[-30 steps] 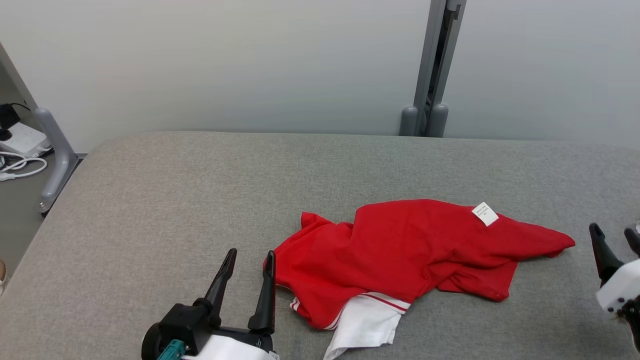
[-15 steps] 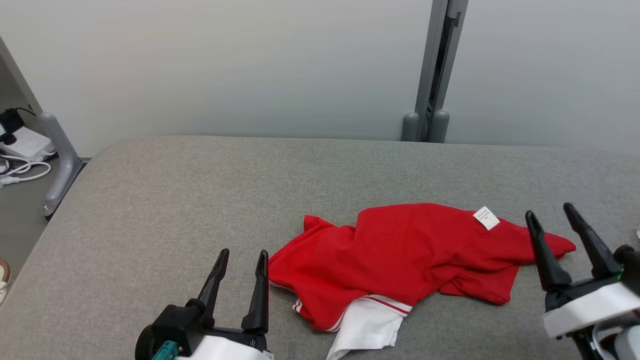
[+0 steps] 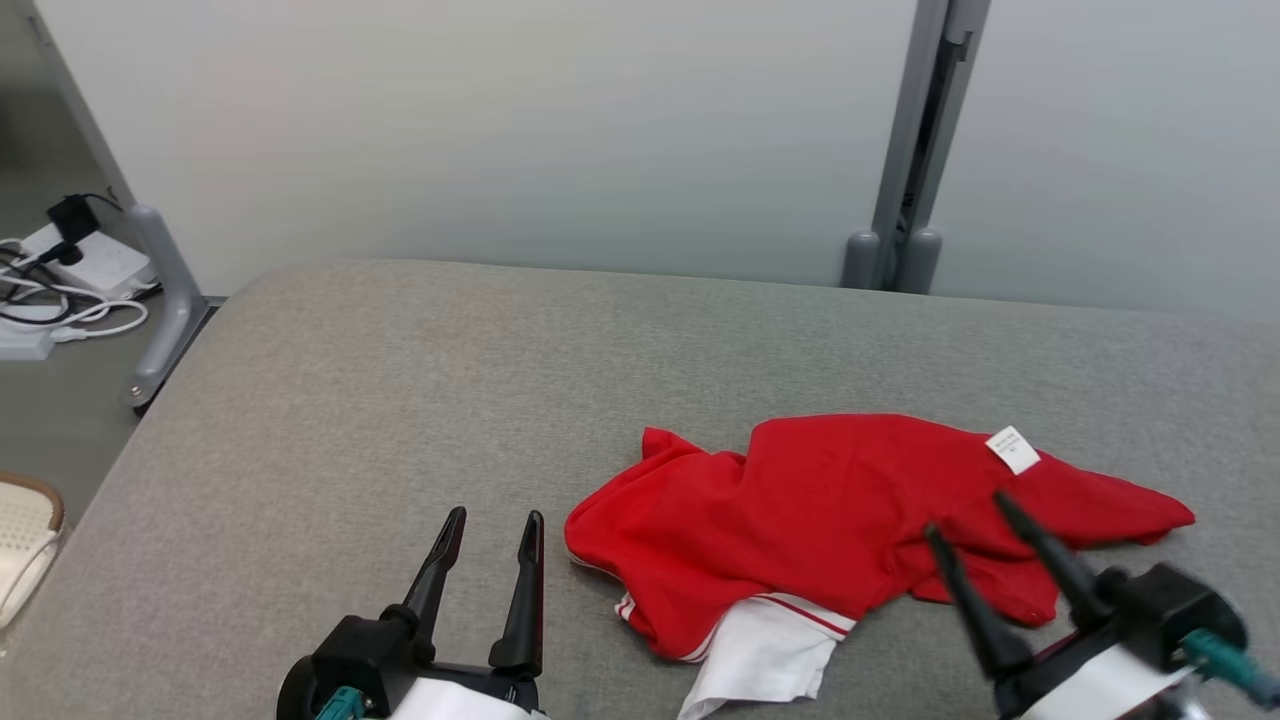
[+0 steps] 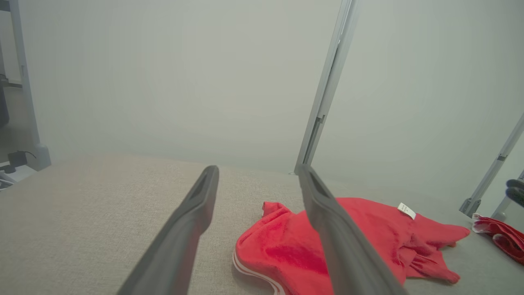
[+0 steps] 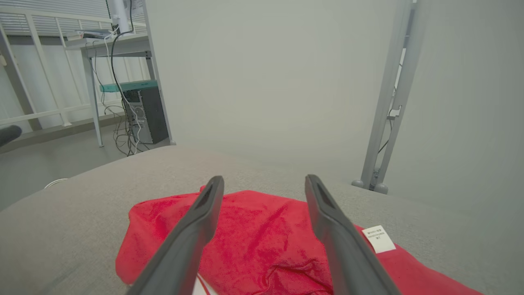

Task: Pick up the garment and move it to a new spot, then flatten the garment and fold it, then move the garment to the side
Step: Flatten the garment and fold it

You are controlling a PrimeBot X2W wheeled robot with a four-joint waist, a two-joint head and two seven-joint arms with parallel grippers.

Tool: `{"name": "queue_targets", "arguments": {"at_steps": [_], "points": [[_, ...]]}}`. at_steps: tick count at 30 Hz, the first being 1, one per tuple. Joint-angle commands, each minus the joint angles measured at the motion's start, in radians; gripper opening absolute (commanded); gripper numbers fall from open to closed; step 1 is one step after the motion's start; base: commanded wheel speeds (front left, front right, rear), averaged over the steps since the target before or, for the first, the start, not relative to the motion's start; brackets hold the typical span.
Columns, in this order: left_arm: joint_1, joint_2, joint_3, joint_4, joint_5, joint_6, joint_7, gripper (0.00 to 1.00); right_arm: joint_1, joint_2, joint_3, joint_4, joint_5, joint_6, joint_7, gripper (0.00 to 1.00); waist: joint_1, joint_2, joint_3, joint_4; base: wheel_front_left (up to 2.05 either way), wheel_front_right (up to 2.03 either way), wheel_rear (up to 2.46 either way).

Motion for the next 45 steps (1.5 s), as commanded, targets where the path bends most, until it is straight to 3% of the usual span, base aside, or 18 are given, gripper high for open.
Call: {"name": "queue_targets", "arguments": {"at_steps": [1,8,13,18,32,33,34,35,38,45], "points": [[-0.006,0.005,0.001,0.002,0.006,-0.006,-0.003,1.00,0.006,-0.030,0.076,-0.001,-0.008,0.000,-0.004,1.00,0.0000,0.0000,0.001,0.022,0.00,0.00,0.00],[0.006,0.005,-0.009,0.012,0.008,-0.008,-0.003,1.00,-0.056,-0.078,0.423,0.104,-0.005,0.000,-0.004,1.00,0.0000,0.0000,-0.003,0.096,0.00,0.00,0.00],[0.009,0.005,-0.013,0.022,0.008,-0.015,-0.003,1.00,-0.120,-0.076,0.582,0.205,-0.005,0.000,-0.004,1.00,0.0000,0.0000,-0.010,0.160,0.00,0.00,0.00],[0.019,0.005,-0.016,0.030,0.014,-0.021,-0.003,1.00,-0.171,-0.059,0.655,0.309,-0.020,0.000,-0.004,1.00,0.0000,0.0000,-0.014,0.222,0.00,0.00,0.00],[0.026,0.005,-0.025,0.015,0.011,-0.007,-0.003,1.00,-0.234,-0.046,0.683,0.531,-0.048,0.000,-0.004,1.00,0.0000,0.0000,0.022,0.309,0.00,0.00,0.00],[0.026,0.005,-0.027,0.012,0.009,-0.007,-0.003,1.00,-0.239,-0.044,0.692,0.551,-0.041,0.000,-0.004,0.51,0.0000,0.0000,0.026,0.311,0.00,0.00,0.00],[0.025,0.005,-0.029,0.010,0.008,-0.004,-0.003,1.00,-0.250,-0.044,0.702,0.567,-0.040,0.000,-0.004,0.22,0.0000,0.0000,0.028,0.313,0.00,0.00,0.00],[0.025,0.005,-0.030,0.008,0.008,-0.001,-0.003,1.00,-0.258,-0.043,0.710,0.581,-0.038,0.000,-0.003,0.00,0.0000,0.0000,0.030,0.314,0.00,0.00,0.00],[0.021,0.005,-0.031,0.005,0.006,0.004,-0.003,1.00,-0.268,-0.035,0.719,0.590,-0.022,0.000,-0.002,0.00,0.0000,0.0000,0.029,0.313,0.00,0.00,0.00],[0.021,0.005,-0.011,0.020,0.003,-0.007,-0.003,1.00,-0.309,-0.068,0.699,0.443,-0.017,0.000,-0.002,0.00,0.0000,0.0000,-0.004,0.283,0.00,0.00,0.00]]}}
